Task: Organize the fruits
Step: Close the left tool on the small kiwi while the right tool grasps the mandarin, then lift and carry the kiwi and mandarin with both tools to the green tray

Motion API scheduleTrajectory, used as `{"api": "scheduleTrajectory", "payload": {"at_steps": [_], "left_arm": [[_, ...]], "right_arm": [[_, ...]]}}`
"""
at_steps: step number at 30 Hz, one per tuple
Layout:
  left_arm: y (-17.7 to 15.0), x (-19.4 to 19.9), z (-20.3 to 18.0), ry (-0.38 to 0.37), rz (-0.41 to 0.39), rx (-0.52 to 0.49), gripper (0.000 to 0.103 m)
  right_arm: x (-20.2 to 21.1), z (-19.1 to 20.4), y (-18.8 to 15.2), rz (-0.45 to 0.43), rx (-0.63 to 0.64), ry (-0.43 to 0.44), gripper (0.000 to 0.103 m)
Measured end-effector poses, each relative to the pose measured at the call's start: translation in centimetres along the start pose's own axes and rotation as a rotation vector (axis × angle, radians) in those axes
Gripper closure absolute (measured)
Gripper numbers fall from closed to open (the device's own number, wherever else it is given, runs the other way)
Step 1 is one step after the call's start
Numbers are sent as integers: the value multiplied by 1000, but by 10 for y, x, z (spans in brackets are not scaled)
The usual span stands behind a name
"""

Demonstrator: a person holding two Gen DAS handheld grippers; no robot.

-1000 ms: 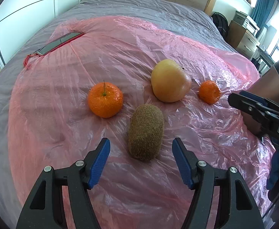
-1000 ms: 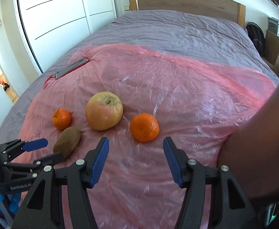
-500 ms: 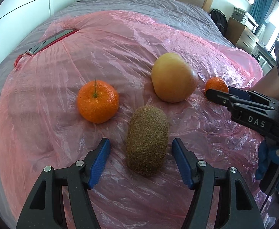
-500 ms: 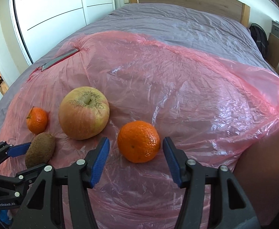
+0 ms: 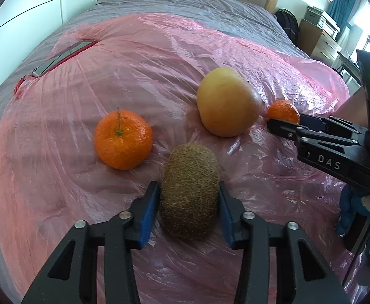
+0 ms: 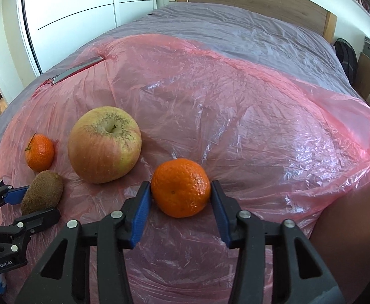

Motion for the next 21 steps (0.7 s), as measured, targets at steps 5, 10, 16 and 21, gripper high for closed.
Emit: {"api": "scheduleTrajectory", "payload": {"at_steps": [5, 10, 16, 21], "left_arm": [[0, 2, 1, -5, -14, 3, 68], [0, 6, 4, -10, -30, 9, 68], [2, 12, 5, -14, -47, 22, 68], [1, 19, 8, -23, -56, 33, 69]], "right_arm": [[-1, -4, 0, -6, -18, 26, 40], [3, -9, -1, -20, -75, 81, 40], [11, -13, 2, -44, -103, 86, 41], [24, -12, 5, -62, -108, 82, 41]]}}
Point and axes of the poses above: each gripper's, at about its wrist camera, not at the fingertips, and x roughly against the way its jaws point, z to its left, y to its top, the point moved 5 cm from there along -x, roughly the way its jaws point, and after that the axes turned 2 degrees about -y, right-handed, at the moved point
